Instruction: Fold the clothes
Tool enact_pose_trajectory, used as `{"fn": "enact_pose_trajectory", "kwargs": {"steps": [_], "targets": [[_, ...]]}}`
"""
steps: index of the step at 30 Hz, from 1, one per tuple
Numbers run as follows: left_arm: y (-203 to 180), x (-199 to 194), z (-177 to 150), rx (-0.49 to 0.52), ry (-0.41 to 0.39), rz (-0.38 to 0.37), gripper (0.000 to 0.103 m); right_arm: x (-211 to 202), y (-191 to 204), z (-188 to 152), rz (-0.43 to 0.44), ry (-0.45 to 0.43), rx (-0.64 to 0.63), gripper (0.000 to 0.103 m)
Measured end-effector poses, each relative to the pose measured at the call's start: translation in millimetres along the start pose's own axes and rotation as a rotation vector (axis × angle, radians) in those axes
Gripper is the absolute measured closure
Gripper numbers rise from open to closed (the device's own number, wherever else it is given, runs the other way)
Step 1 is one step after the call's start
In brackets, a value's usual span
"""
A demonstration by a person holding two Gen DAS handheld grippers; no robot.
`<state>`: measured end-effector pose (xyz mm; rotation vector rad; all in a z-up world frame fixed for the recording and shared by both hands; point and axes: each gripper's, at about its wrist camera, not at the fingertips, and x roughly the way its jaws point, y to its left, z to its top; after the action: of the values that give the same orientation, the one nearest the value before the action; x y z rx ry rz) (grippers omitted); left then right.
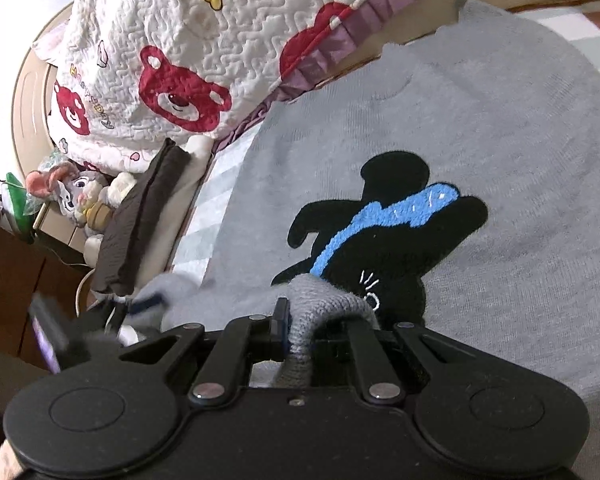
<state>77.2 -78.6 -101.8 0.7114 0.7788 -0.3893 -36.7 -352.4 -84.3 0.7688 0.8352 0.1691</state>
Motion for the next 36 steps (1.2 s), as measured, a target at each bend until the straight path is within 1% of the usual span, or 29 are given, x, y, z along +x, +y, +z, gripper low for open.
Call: {"fn": "enact_pose_trajectory", "kwargs": {"steps": [1,3,4,5,6,7,8,9,10,11,12,14,15,17,18,19,20,21,22,24,25,26,27,28,29,30,32,34,36], "targets": [[6,1,5,-0.035,-0.026,-0.003,0.017,1,-1,0,0.004,0.009,0.009,0.087],[13,-2,8,-0.076,-0.082,0.039,0.017,5,-8,-3,0.045,0.057,0.088,0.087],[13,-1,7,-0.08,-0.092,0.038,0.018,6,-11,-5,0.066,0.078,0.122,0.085],[13,0,6,-0.085,-0.101,0.038,0.018,6,-12,-10,0.09,0.099,0.148,0.08],[14,2,5,-0.09,-0.11,0.037,0.018,6,-12,-14,0.113,0.119,0.171,0.071],[14,3,4,-0.095,-0.12,0.036,0.018,6,-10,-20,0.117,0.134,0.171,0.065],[14,4,3,-0.099,-0.129,0.036,0.018,5,-5,-25,0.12,0.145,0.154,0.057],[14,5,2,-0.104,-0.138,0.035,0.018,5,0,-31,0.123,0.157,0.136,0.055],[19,7,4,-0.127,-0.145,0.032,0.018,6,7,-35,0.131,0.172,0.109,0.055],[24,8,5,-0.149,-0.152,0.028,0.018,7,14,-40,0.139,0.186,0.081,0.053],[29,10,7,-0.171,-0.159,0.025,0.018,10,21,-42,0.141,0.202,0.047,0.046],[35,8,6,-0.211,-0.171,0.03,0.018,23,39,-49,0.105,0.26,-0.068,0.042],[38,10,5,-0.228,-0.17,0.029,0.018,32,45,-53,0.062,0.29,-0.116,0.04],[46,12,2,-0.255,-0.162,0.032,0.018,48,56,-61,-0.023,0.346,-0.212,0.043],[50,13,1,-0.267,-0.157,0.035,0.018,47,60,-62,-0.045,0.319,-0.241,0.072],[55,12,-2,-0.284,-0.157,0.043,0.018,43,63,-61,-0.031,0.287,-0.269,0.092],[64,9,-5,-0.317,-0.161,0.058,0.018,34,66,-56,0.0,0.233,-0.287,0.093],[72,6,-8,-0.35,-0.164,0.072,0.018,21,65,-49,0.056,0.167,-0.269,0.093],[81,3,-11,-0.383,-0.167,0.087,0.018,9,59,-43,0.09,0.102,-0.222,0.093],[100,-1,-20,-0.468,-0.154,0.146,0.018,-15,46,-30,0.157,-0.029,-0.127,0.093],[109,3,-26,-0.51,-0.081,0.18,0.018,-27,40,-23,0.185,-0.092,-0.081,0.093],[118,8,-32,-0.551,-0.007,0.212,0.02,-31,33,-20,0.129,-0.126,-0.07,0.093],[129,14,-45,-0.63,0.054,0.183,0.02,-35,25,-16,0.074,-0.158,-0.058,0.093],[139,21,-58,-0.709,0.116,0.153,0.02,-36,17,-13,0.015,-0.168,-0.044,0.093],[150,28,-71,-0.787,0.178,0.122,0.02,-35,11,-12,-0.008,-0.169,-0.019,0.093],[159,32,-86,-0.891,0.215,0.068,0.02,-34,5,-12,-0.029,-0.169,0.005,0.093],[175,35,-111,-1.087,0.241,-0.033,0.02,-34,6,-16,-0.023,-0.163,0.017,0.093],[187,36,-132,-1.285,0.209,-0.154,0.02,-34,6,-21,-0.017,-0.157,0.028,0.093],[191,39,-141,-1.373,0.192,-0.194,0.019,-33,6,-25,-0.01,-0.151,0.04,0.093]]}}
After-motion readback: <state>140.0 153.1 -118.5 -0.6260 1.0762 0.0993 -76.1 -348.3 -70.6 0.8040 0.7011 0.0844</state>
